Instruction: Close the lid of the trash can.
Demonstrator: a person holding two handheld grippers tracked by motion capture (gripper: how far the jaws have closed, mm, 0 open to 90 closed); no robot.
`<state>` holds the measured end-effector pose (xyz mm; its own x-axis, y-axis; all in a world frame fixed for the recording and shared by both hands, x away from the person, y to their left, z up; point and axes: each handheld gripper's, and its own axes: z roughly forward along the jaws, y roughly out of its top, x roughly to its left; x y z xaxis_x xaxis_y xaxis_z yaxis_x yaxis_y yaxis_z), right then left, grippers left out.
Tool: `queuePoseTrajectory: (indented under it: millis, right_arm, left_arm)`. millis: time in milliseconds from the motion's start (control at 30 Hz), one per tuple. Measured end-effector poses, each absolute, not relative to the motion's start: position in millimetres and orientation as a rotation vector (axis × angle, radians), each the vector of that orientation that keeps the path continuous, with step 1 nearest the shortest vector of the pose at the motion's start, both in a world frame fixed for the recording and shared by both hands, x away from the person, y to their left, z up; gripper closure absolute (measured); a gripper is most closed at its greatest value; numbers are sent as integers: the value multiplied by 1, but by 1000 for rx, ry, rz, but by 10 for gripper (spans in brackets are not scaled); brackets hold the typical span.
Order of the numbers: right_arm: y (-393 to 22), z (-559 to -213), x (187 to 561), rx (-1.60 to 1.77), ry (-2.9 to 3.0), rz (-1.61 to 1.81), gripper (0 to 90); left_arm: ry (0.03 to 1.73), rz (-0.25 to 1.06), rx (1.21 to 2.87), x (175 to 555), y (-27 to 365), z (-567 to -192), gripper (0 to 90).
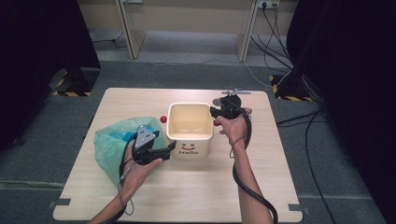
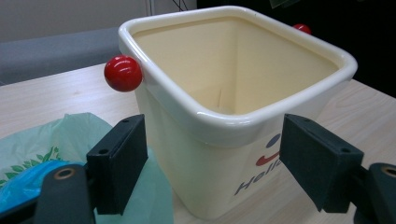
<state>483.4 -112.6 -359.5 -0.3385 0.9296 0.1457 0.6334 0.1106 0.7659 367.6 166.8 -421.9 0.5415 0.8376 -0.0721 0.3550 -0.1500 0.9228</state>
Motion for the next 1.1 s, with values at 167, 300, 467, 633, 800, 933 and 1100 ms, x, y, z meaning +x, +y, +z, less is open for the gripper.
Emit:
queuePoseTrajectory:
  millis: [167, 300, 467, 633, 800, 933, 1100]
  right_arm:
    - [-124, -357, 476, 1527, 2007, 1133, 473]
    - [-135, -359, 468, 1525, 1995, 1162, 435]
    - [-150, -365, 456, 1529, 1984, 1194, 409]
    - [-158, -369, 447, 1528, 1979, 1217, 397]
    - [-169, -377, 432, 1519, 1983, 1228, 389]
    - [-173, -383, 427, 1518, 1994, 1220, 386]
    - [-180, -391, 419, 1535, 1993, 1219, 380]
  left_arm:
    - [981, 554, 1728, 362, 166, -417, 221]
    - [967, 519, 1727, 357, 165, -414, 212]
    - [941, 456, 1708, 350, 165, -408, 202]
    - [925, 435, 1708, 344, 165, -406, 196]
    - [903, 409, 1725, 335, 163, -408, 194]
    - [892, 392, 1748, 328, 162, -412, 194]
    - [890, 379, 1780, 323, 161, -423, 192]
